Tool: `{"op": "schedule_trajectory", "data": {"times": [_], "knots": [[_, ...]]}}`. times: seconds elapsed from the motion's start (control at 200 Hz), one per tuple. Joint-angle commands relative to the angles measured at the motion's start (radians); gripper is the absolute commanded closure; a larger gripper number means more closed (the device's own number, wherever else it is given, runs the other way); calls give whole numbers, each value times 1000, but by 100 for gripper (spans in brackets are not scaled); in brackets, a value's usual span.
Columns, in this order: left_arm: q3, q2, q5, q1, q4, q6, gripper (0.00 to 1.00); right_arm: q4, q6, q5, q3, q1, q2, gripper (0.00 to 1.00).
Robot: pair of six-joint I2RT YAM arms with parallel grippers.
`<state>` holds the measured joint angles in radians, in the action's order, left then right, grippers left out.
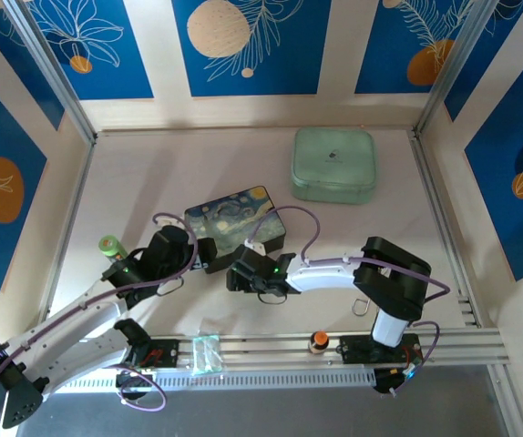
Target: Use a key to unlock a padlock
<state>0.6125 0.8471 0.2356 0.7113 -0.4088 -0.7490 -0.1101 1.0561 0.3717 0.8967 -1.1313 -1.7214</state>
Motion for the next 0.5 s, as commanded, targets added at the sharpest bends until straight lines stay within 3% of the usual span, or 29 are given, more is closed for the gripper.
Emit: {"op": "schedule_trajectory", "data": {"times": [0.0,0.11,0.165,0.345,0.495], "knots": [[5,0,-5,-16,-5,32,24,9,8,27,4,-1,-15,42],[19,-1,1,-25,-17,47,24,14,-4,103,-34,-16,70,36],[30,1,1,-30,-16,60,24,97,-21,116,-92,-13,110,36],[93,37,36,-54,-47,118,25,360,-85,4,-211,47,129,43],[97,54,10,-102,-27,146,25,353,-147,17,-185,36,116,43]]}}
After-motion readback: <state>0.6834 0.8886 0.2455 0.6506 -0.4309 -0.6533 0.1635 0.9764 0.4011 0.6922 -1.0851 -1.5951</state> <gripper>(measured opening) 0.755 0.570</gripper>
